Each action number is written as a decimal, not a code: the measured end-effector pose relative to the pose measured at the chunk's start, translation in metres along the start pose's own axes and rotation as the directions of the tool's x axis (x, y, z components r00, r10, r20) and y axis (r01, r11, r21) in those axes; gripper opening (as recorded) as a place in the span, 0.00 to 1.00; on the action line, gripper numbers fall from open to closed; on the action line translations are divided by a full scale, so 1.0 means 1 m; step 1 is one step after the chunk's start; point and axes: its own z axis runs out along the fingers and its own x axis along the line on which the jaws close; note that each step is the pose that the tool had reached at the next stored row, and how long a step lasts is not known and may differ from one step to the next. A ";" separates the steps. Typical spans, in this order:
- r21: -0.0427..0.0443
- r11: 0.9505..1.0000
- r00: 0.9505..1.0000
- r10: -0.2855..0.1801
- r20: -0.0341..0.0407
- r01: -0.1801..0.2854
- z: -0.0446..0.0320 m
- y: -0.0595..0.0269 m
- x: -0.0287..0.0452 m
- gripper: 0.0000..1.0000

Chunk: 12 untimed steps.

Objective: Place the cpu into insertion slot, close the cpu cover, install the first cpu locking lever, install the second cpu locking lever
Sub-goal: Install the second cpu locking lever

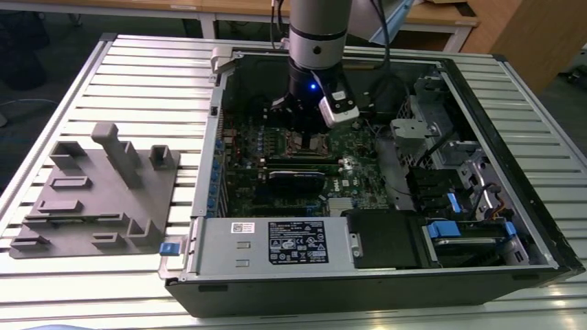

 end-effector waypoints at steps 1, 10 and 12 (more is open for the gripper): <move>0.000 1.000 1.000 0.000 0.000 0.000 0.0002 0.0000 0.0000 0.11; 0.000 1.000 1.000 0.000 0.001 0.000 0.0013 -0.0006 0.0058 0.11; 0.000 1.000 1.000 0.000 0.001 0.000 0.0016 -0.0008 0.0069 0.11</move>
